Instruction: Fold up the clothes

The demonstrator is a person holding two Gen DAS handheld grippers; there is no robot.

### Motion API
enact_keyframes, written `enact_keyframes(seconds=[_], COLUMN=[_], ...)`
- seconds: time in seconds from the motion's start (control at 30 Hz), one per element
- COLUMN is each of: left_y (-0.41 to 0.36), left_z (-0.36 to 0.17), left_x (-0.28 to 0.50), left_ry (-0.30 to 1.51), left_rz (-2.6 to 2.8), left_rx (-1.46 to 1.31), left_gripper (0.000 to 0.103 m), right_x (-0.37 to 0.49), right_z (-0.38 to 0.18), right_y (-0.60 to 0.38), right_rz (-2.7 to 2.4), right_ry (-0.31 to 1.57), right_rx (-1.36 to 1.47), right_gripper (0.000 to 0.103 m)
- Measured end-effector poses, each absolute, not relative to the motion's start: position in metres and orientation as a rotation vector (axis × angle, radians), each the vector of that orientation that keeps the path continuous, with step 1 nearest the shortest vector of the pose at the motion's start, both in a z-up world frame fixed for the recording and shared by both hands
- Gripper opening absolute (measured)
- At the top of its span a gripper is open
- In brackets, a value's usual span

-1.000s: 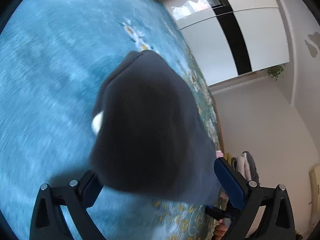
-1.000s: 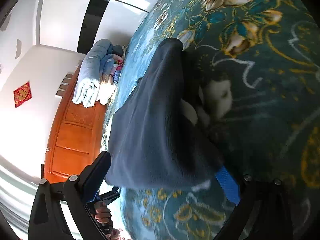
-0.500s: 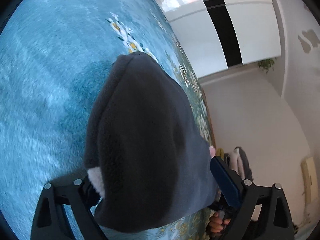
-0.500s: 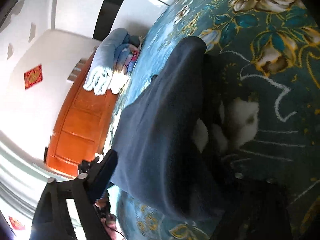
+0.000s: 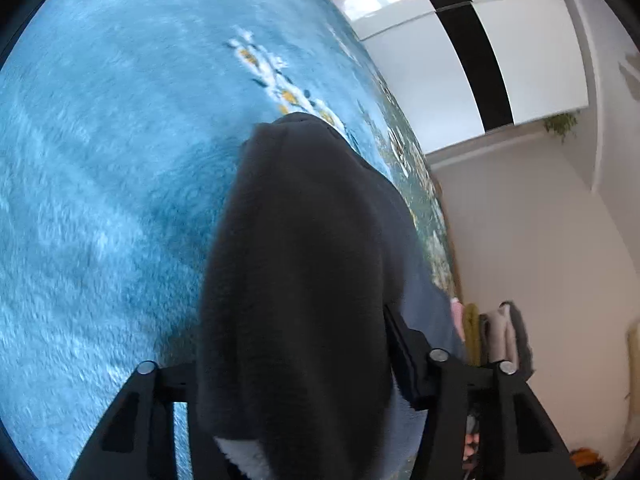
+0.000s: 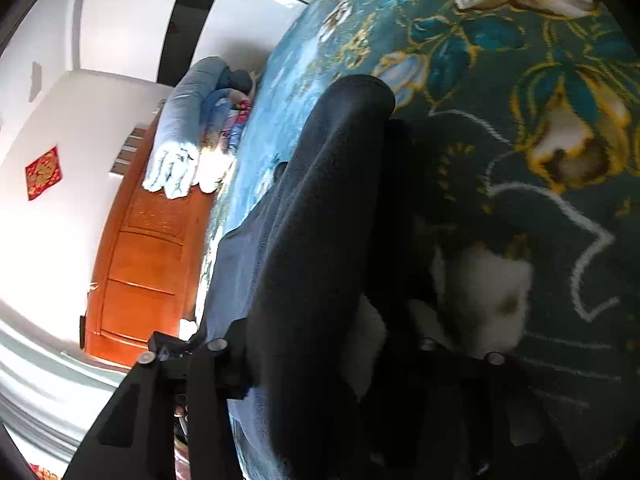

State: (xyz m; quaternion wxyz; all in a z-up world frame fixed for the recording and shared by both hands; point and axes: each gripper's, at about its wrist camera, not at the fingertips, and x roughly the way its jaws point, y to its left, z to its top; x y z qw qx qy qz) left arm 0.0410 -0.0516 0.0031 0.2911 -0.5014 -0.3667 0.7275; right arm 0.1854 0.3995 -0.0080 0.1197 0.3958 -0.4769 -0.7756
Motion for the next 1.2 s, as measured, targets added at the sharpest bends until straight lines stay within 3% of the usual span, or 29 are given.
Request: enact_keyframes(seconds=[0.2, 0.4, 0.7, 0.97, 1.2], left_y=[-0.045, -0.031, 0.019, 0.129, 0.286], left_z=[0.032, 0.081, 0.169, 0.287, 0.338], left_x=[0.057, 0.081, 0.105, 0.115, 0.104], left_ry=[-0.918, -0.803, -0.686, -0.526, -0.526], left_rz=[2.018, 2.050, 2.036, 1.986, 1.796], left_rx=[-1.322, -1.251, -1.156, -0.935, -0.821], left_gripper=[0.036, 0.034, 0.034, 0.034, 0.034], right_x=[0.186, 0.200, 0.243, 0.289, 0.333], right_z=[0.023, 0.059, 0.157, 0.256, 0.357], right_y=[0.392, 0.393, 0.445, 0.509, 0.626], right_rz=[-2.285, -2.309, -2.404, -2.523, -2.825], right_ry=[-1.379, -1.322, -1.219, -1.102, -0.962], right_rx=[1.137, 1.103, 0.900, 0.698, 0.616], right_gripper=[0.040, 0.039, 0.038, 0.038, 0.038])
